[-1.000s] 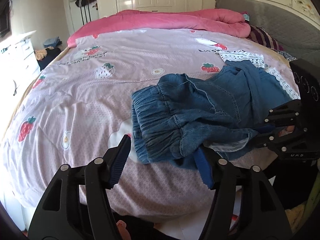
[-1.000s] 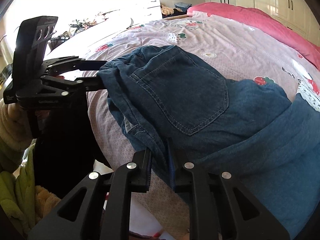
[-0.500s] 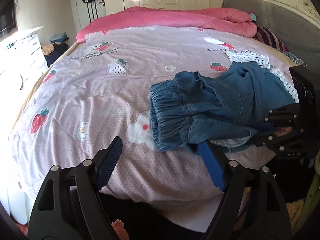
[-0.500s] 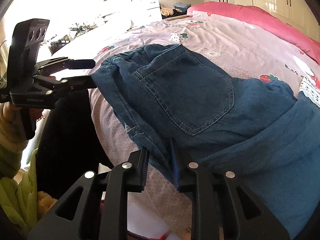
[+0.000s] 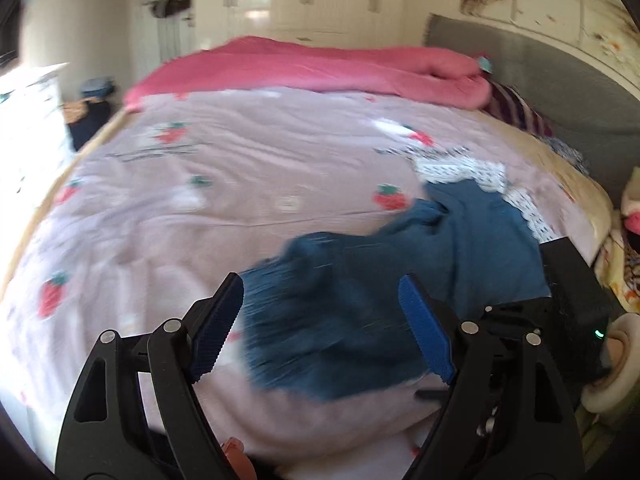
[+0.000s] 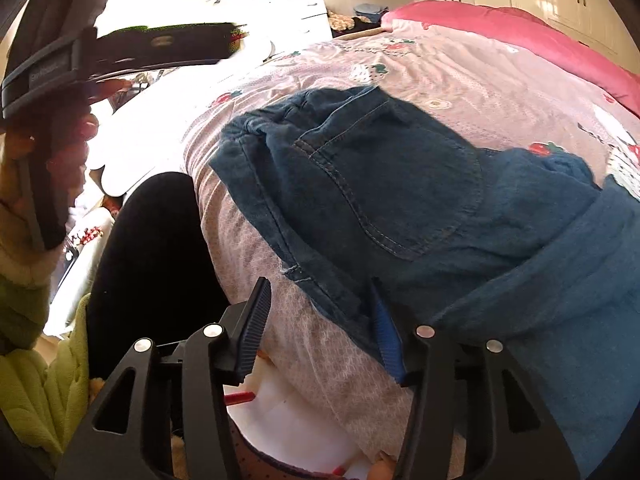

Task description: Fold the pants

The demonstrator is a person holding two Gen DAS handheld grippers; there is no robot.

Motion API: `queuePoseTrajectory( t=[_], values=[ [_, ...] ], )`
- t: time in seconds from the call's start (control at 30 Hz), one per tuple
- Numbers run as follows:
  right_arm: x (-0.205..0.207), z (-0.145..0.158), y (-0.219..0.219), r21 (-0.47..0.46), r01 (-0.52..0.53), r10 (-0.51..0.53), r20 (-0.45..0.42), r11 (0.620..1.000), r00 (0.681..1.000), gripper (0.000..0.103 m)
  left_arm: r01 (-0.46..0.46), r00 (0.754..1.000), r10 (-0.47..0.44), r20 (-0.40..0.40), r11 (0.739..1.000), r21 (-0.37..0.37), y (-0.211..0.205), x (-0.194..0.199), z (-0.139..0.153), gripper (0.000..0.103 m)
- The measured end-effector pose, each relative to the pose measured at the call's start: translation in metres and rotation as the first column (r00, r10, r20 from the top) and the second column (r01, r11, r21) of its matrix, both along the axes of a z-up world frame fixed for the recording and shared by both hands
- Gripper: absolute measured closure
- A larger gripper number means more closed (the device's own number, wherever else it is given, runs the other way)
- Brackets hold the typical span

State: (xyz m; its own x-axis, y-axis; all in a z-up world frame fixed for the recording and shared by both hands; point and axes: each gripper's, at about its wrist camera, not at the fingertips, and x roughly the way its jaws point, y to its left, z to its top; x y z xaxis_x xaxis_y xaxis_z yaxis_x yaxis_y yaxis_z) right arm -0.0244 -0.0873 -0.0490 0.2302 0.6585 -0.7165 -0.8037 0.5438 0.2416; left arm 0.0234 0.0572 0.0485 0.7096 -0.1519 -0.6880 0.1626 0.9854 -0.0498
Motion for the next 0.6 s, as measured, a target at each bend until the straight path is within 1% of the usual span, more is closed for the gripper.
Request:
queuePoseTrajectory(
  t=[0.03, 0.1, 0.2, 0.23, 0.3, 0.4, 0.43, 0.5, 0.57, 0.6],
  values=[
    [0.0, 0.006, -0.01, 0.016, 0.02, -0.02, 0.002, 1.0, 1.0, 0.055, 0.016, 1.0, -0.016, -0.015, 1.0, 0.0, -0.009, 0.006, -0.006, 0.037],
    [0.0, 0.015, -0.028, 0.031, 0.066, -0.066, 0.017, 0.997, 0.998, 0.053, 0.039, 0.998, -0.039, -0.047, 0.999, 0.004, -0.022, 0.014, -0.019, 0.042],
    [0.005, 0.033, -0.065, 0.066, 0.176, -0.179, 0.054, 0.982, 0.982, 0.05, 0.041, 0.996, -0.03, -0.084, 0.991, 0.124, -0.035, 0.015, -0.049, 0.042],
    [0.008, 0.038, -0.072, 0.073, 0.208, -0.212, 0.064, 0.976, 0.975, 0.05, 0.04, 0.994, -0.026, -0.105, 0.99, 0.135, -0.035, 0.013, -0.059, 0.042],
    [0.018, 0.044, -0.084, 0.084, 0.265, -0.271, 0.076, 0.961, 0.96, 0.049, 0.031, 0.991, -0.013, -0.136, 0.991, 0.132, -0.027, 0.008, -0.075, 0.042],
    [0.035, 0.047, -0.084, 0.082, 0.308, -0.314, 0.073, 0.948, 0.947, 0.047, 0.032, 0.992, -0.014, -0.125, 0.99, 0.141, -0.025, -0.001, -0.087, 0.043],
    [0.044, 0.047, -0.08, 0.079, 0.317, -0.322, 0.074, 0.945, 0.944, 0.046, 0.033, 0.993, -0.016, -0.113, 0.987, 0.159, -0.029, -0.004, -0.09, 0.043],
    [0.054, 0.043, -0.074, 0.061, 0.329, -0.334, 0.087, 0.942, 0.939, 0.042, 0.038, 0.994, -0.019, -0.105, 0.983, 0.181, -0.031, -0.004, -0.094, 0.043],
    [0.068, 0.033, -0.065, 0.022, 0.345, -0.345, 0.086, 0.938, 0.935, 0.041, 0.031, 0.994, -0.014, -0.107, 0.986, 0.166, -0.03, -0.002, -0.095, 0.043],
    [0.075, 0.026, -0.063, 0.001, 0.358, -0.357, 0.069, 0.934, 0.932, 0.041, 0.032, 0.994, -0.014, -0.108, 0.986, 0.166, -0.031, -0.001, -0.094, 0.043]
  ],
)
